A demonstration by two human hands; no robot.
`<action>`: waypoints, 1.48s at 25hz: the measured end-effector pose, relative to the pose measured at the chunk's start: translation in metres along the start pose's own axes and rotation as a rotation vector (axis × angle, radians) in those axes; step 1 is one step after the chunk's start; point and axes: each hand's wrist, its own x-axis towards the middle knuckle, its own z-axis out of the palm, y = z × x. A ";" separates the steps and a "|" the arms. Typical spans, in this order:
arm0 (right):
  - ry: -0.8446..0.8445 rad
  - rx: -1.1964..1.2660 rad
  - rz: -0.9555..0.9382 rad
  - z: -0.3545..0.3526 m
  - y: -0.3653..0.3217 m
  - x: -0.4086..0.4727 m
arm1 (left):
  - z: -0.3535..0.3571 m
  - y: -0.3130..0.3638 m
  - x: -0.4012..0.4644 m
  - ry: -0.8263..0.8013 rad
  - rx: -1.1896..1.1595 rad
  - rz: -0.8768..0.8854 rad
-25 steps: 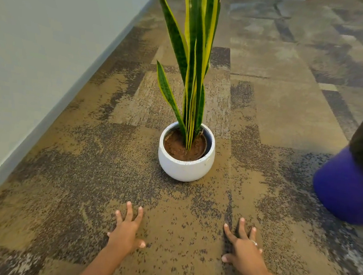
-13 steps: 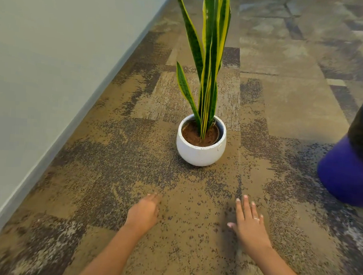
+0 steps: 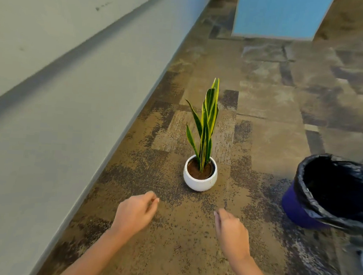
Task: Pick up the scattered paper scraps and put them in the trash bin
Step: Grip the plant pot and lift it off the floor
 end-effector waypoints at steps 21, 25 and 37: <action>-0.068 -0.151 0.000 -0.336 -0.102 0.043 | -0.291 0.141 0.004 -0.048 -0.012 -0.027; -0.095 -0.025 0.043 -0.330 -0.102 0.085 | -0.291 0.127 0.049 -0.008 -0.037 -0.021; -0.192 0.106 0.201 -0.239 -0.056 0.220 | -0.212 0.065 0.194 -0.131 -0.041 -0.048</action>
